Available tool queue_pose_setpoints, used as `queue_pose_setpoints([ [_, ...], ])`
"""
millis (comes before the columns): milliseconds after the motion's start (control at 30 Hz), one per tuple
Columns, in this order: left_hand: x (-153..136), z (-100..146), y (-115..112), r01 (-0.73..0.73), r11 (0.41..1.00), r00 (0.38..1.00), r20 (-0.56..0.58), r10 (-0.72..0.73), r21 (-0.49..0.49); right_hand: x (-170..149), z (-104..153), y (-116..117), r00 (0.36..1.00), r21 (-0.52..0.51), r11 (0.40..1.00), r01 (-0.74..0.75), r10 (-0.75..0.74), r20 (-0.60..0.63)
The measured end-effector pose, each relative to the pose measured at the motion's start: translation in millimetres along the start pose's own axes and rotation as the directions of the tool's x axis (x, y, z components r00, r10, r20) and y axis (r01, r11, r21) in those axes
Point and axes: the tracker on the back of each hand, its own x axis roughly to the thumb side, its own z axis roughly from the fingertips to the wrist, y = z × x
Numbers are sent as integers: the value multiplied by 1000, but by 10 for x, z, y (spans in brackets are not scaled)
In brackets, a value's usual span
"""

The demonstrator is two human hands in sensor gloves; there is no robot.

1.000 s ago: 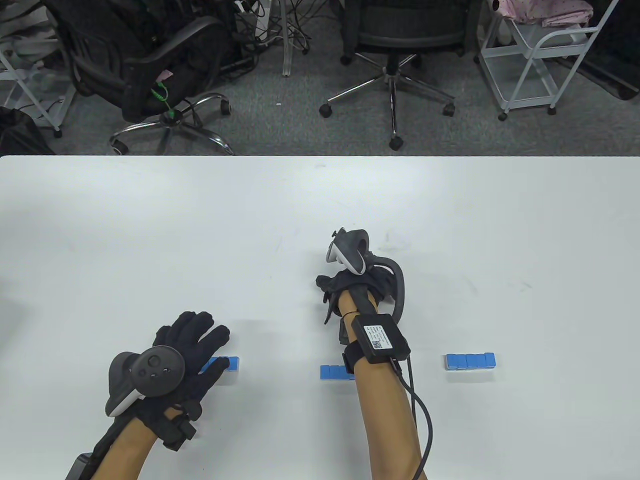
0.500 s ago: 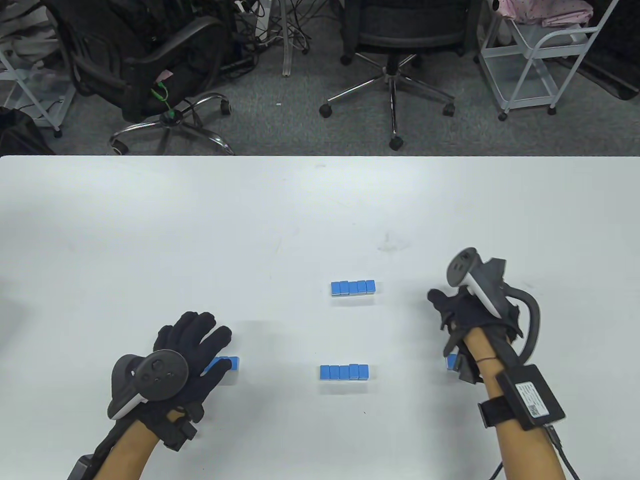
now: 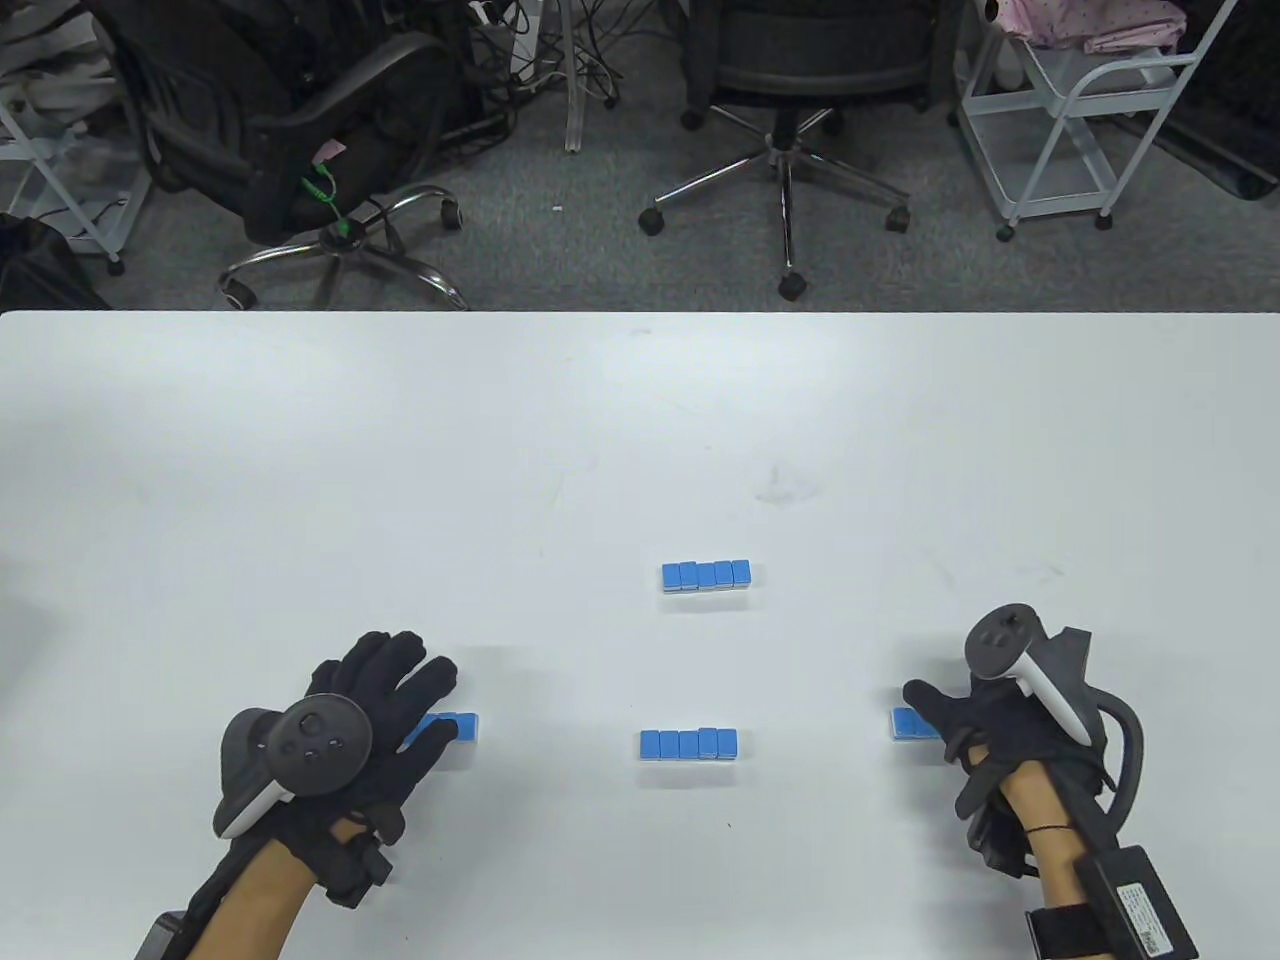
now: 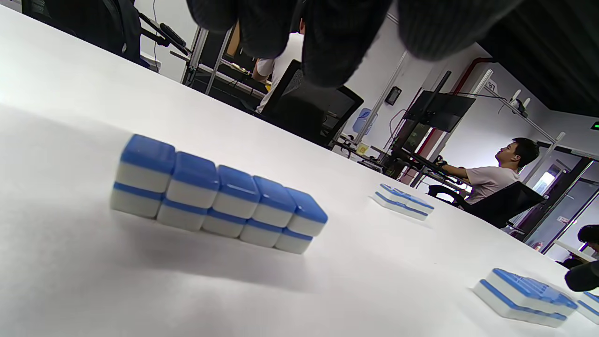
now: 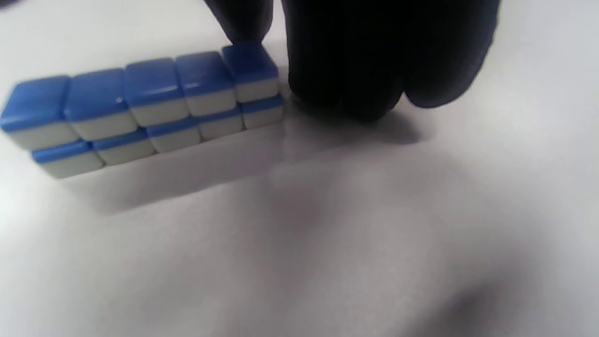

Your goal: Build mahjong tile wall

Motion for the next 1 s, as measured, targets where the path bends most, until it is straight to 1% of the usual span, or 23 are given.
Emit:
queue_pose_setpoints([
  [200,2,-15,-3,-10,1000,1000,-3,10,-8,154,31,77,996,-15,996,-84,84,16],
  [433,-2,-9,14,-8,1000,1000,1,8,1,262,8,147,985,-26,985,-170,170,-29],
  [567,3,-16,14,-6,1000,1000,7,6,3,314,-5,184,975,-54,975,-216,213,-65],
  [700,7,-16,14,-2,1000,1000,18,2,5,359,-12,201,972,-65,972,-228,222,-82],
  [867,12,-23,9,-1,1000,1000,24,1,3,480,10,299,949,-72,948,-309,303,-84],
  [1000,17,-22,8,-1,1000,1000,25,1,2,625,75,371,935,-174,920,-352,353,-24],
])
